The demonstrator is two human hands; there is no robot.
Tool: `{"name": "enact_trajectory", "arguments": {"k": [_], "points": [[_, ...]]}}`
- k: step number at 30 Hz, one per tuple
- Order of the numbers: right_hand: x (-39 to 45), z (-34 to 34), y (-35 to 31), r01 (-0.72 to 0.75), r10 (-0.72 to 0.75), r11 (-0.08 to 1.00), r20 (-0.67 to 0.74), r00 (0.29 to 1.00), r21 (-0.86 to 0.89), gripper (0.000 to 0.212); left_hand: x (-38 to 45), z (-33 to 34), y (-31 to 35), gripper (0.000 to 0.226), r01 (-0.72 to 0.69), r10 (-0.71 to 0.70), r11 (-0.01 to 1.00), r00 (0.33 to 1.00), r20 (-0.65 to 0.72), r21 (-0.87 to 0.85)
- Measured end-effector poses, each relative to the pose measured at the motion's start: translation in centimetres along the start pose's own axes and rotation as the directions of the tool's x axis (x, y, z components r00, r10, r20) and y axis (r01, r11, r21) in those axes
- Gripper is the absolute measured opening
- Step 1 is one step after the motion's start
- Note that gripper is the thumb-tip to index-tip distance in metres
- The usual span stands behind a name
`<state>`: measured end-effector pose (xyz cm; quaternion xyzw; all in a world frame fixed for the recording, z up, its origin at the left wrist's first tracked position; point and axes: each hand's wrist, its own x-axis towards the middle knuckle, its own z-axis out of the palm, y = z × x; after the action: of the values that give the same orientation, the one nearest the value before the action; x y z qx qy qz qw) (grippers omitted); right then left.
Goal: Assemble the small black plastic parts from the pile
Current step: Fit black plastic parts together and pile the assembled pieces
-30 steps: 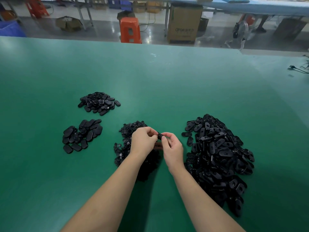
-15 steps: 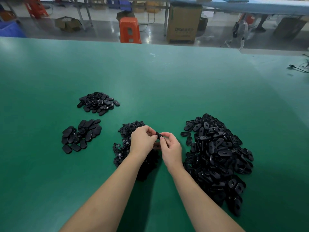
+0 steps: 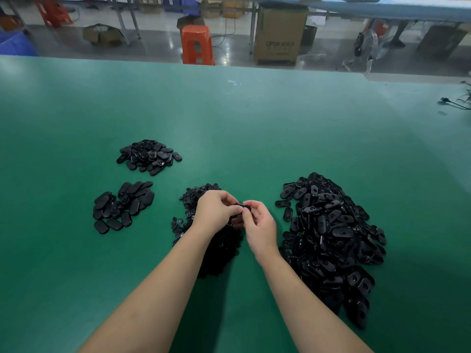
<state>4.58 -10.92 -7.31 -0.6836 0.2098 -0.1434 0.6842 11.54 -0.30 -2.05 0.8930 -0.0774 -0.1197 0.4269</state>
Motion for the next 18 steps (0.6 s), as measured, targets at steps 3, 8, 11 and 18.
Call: {"name": "enact_trajectory", "arguments": {"k": [3,8,11,18], "points": [[-0.03,-0.07,0.05,0.028,-0.028,0.998,-0.001,1.000,-0.047,0.013,0.07,-0.07,-0.17,0.008,0.019,-0.018,0.999,0.999,0.031,-0.045],[0.01,-0.10,0.07,0.029,-0.030,0.997,-0.007,1.000,-0.070,0.015,-0.11,0.22,-0.21,0.013,0.059,-0.051,0.992,0.996,0.070,-0.107],[-0.07,-0.07,0.03,0.040,-0.041,0.996,-0.014,0.999,-0.077,0.015,-0.29,0.25,-0.23,0.011,0.061,-0.052,0.991,0.996,0.072,-0.123],[-0.08,-0.06,0.02,0.045,-0.045,0.995,0.004,0.999,-0.084,0.012,-0.51,0.18,-0.27,0.005,0.046,-0.037,0.987,0.997,0.064,-0.156]]}}
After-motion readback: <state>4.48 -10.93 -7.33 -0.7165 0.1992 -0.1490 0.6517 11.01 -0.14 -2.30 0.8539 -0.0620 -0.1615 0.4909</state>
